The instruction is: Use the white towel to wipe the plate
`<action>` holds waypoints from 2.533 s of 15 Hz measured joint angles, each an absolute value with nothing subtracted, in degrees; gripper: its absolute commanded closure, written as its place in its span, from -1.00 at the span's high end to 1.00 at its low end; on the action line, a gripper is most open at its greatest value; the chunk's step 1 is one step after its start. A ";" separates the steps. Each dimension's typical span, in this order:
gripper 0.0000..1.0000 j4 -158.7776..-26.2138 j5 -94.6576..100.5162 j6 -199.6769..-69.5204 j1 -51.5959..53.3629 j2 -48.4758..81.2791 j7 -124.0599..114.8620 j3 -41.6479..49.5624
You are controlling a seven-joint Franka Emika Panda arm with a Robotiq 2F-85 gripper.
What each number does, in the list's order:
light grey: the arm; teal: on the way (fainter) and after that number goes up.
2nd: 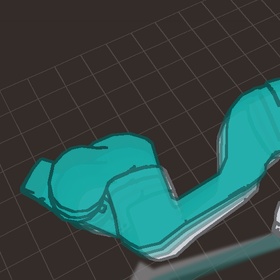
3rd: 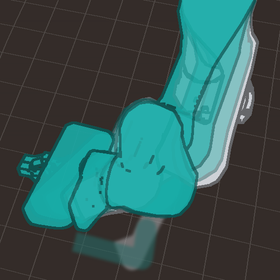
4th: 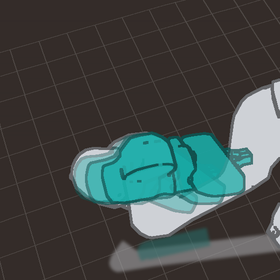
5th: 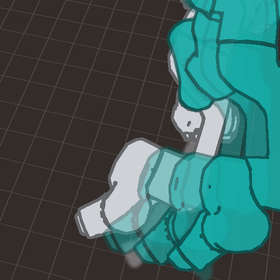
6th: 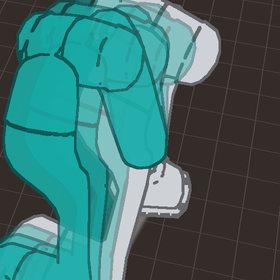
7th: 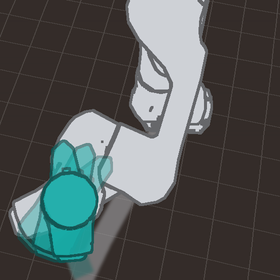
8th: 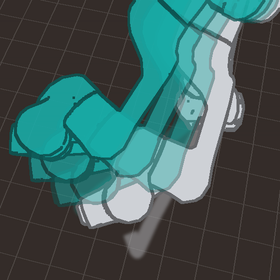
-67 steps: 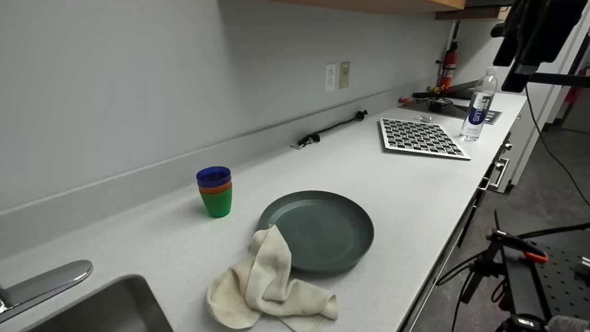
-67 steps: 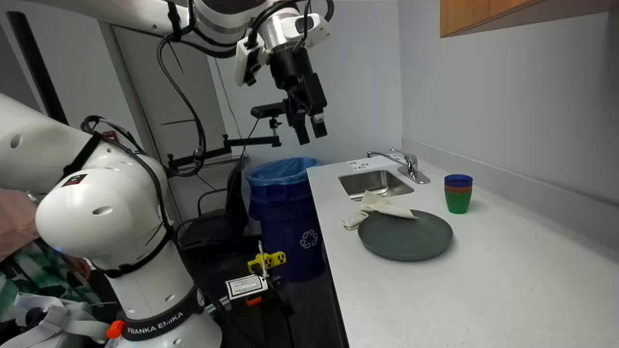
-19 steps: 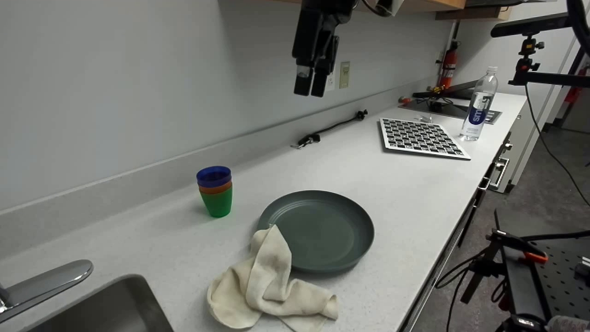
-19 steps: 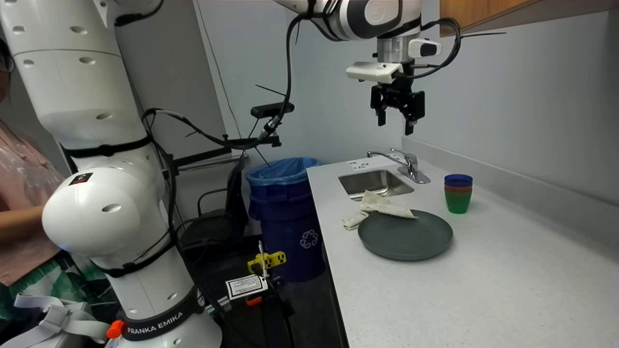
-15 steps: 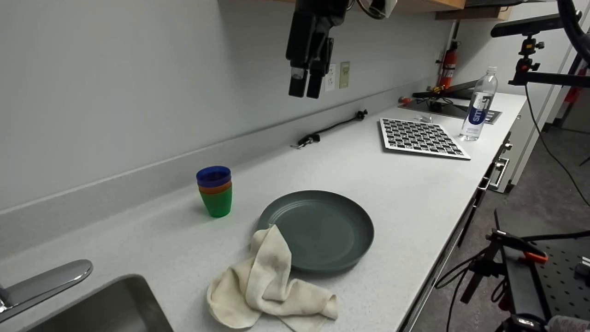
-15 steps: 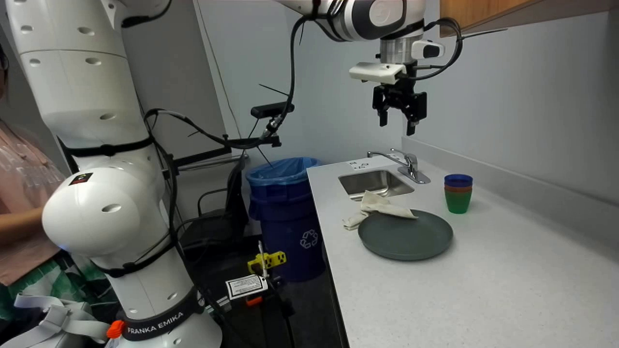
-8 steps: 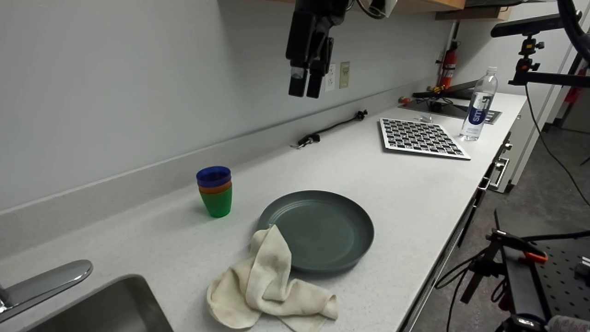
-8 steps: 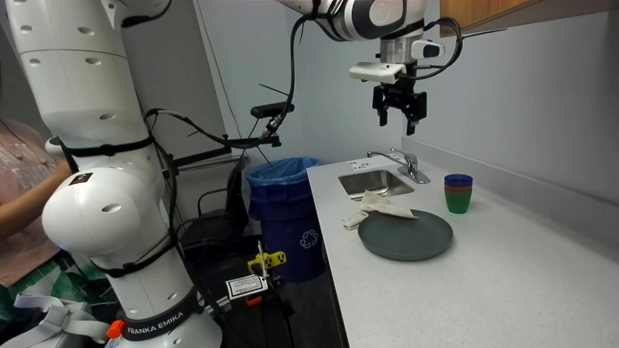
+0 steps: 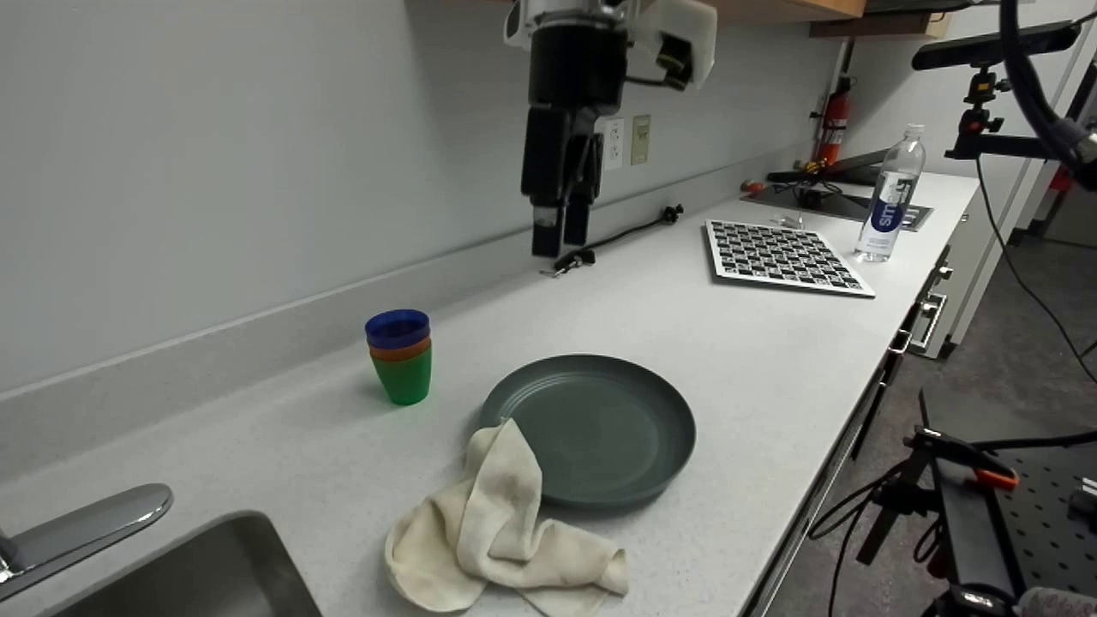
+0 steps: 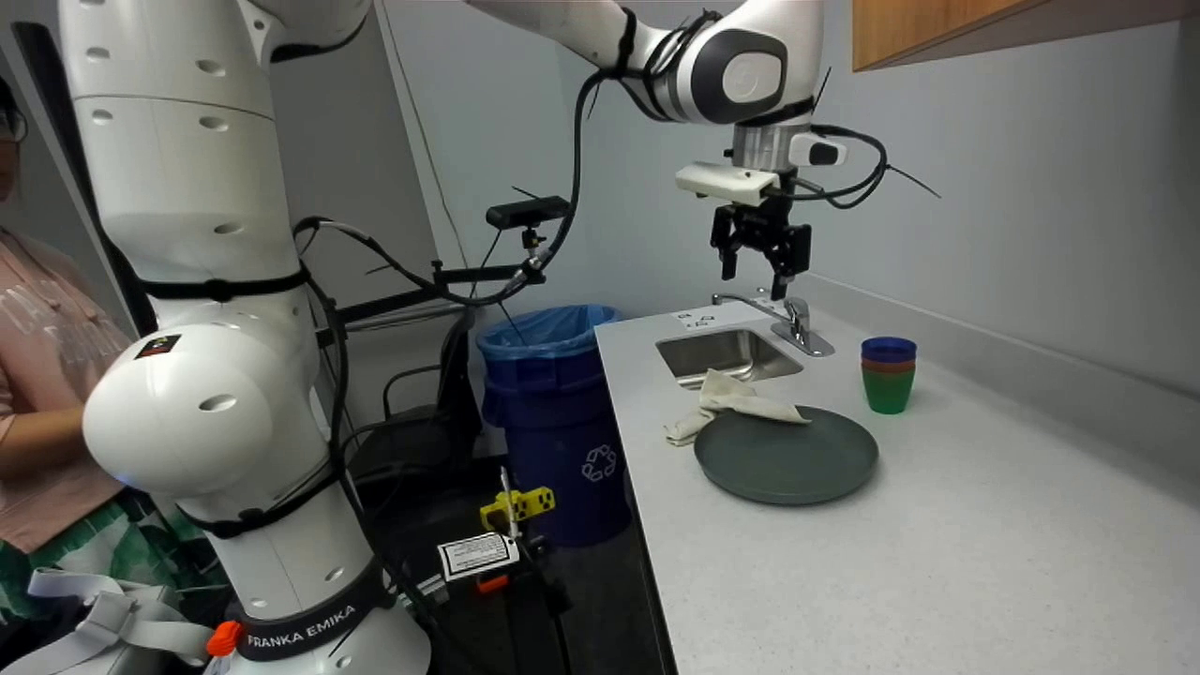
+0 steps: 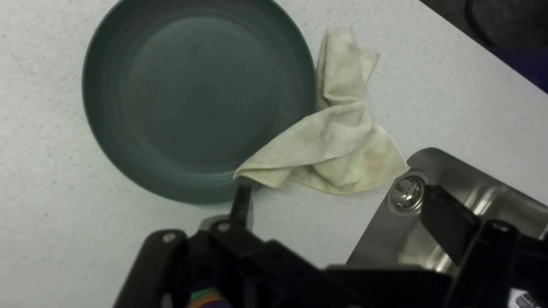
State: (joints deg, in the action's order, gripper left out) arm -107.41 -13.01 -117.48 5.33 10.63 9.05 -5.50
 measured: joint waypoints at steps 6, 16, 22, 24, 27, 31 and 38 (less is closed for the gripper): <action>1.00 -100.94 -9.81 -117.45 7.45 22.64 8.37 -7.48; 1.00 -88.31 -5.74 -112.09 11.78 36.26 7.58 -9.38; 1.00 -84.83 -5.74 -107.43 12.63 39.26 7.66 -10.12; 1.00 -84.71 -5.74 -107.36 12.62 39.33 7.66 -10.11; 1.00 -84.71 -5.02 -108.10 12.62 39.35 7.32 -9.89; 1.00 -85.65 -4.67 -115.54 13.21 41.32 7.23 -9.95; 0.50 -86.09 -1.31 -124.99 15.88 47.21 7.15 -9.75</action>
State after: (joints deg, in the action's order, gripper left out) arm -86.09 -1.31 -124.99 15.88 47.21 7.15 -9.75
